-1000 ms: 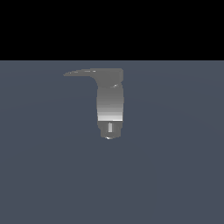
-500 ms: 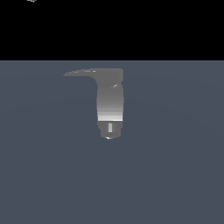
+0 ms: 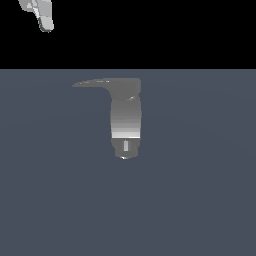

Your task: Turn on the faucet by rotating a designated handle.

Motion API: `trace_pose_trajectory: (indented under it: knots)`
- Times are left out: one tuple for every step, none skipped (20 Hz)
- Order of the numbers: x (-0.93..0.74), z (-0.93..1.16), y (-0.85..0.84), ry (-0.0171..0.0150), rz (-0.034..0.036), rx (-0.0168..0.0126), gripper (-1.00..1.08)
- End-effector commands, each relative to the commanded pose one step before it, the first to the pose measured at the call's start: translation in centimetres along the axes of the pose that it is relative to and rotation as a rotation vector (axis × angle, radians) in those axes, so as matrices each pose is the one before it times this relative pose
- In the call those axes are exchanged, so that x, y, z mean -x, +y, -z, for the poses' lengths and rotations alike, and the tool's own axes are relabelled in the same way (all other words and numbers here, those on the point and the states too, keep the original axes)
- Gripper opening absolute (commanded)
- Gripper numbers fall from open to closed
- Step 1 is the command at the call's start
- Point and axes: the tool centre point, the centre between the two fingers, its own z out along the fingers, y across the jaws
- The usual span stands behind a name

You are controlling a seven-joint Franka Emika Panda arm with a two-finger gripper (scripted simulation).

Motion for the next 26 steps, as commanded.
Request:
trace_pose_trajectory:
  knots:
    - [-0.445, -0.743, -1.073, -0.00194, -0.05222, -0.00122, -1.0]
    - [-0.176, -0.291, -0.416, -0.00065, -0.02016, -0.00021, -1.0]
    - [-0.176, -0.29, -0.415, -0.00063, -0.0201, -0.0002, -1.0]
    - [-0.177, -0.289, -0.414, -0.00061, -0.02005, -0.00018, -1.0]
    - [-0.178, -0.289, -0.412, -0.00059, -0.02002, -0.00017, -1.0]
    - [-0.178, -0.288, -0.412, -0.00057, -0.01999, -0.00015, -1.0]
    - [-0.179, -0.288, -0.411, -0.00055, -0.01997, -0.00013, -1.0]
    - [-0.18, -0.288, -0.411, -0.00052, -0.01996, -0.00011, -1.0]
    - [-0.181, -0.289, -0.411, -0.0005, -0.01998, -0.00009, -1.0]
    - [-0.182, -0.289, -0.411, -0.00047, -0.02001, -0.00007, -1.0]
    - [-0.184, -0.291, -0.412, -0.00044, -0.02007, -0.00004, -1.0]
    - [-0.185, -0.292, -0.413, -0.00042, -0.02014, -0.00002, -1.0]
    - [-0.187, -0.294, -0.415, -0.00039, -0.02024, 0.0, -1.0]
    - [-0.189, -0.296, -0.417, -0.00036, -0.02035, 0.00002, -1.0]
    - [-0.191, -0.298, -0.42, -0.00033, -0.0205, 0.00005, -1.0]
    - [-0.194, -0.301, -0.423, -0.0003, -0.02067, 0.00007, -1.0]
    - [-0.197, -0.304, -0.427, -0.00027, -0.02088, 0.00009, -1.0]
    - [-0.2, -0.308, -0.432, -0.00024, -0.02112, 0.00011, -1.0]
    - [-0.203, -0.312, -0.437, -0.00022, -0.02138, 0.00013, -1.0]
    - [-0.208, -0.316, -0.443, -0.00019, -0.02169, 0.00015, -1.0]
    - [-0.212, -0.321, -0.45, -0.00017, -0.02203, 0.00017, -1.0]
    - [-0.217, -0.326, -0.458, -0.00014, -0.02241, 0.00019, -1.0]
    - [-0.222, -0.332, -0.466, -0.00012, -0.02282, 0.0002, -1.0]
    - [-0.227, -0.338, -0.476, -0.0001, -0.02326, 0.00022, -1.0]
    - [-0.231, -0.342, -0.482, -0.00009, -0.02358, 0.00022, -1.0]
    - [-0.228, -0.333, -0.473, -0.00009, -0.02313, 0.00022, -1.0]
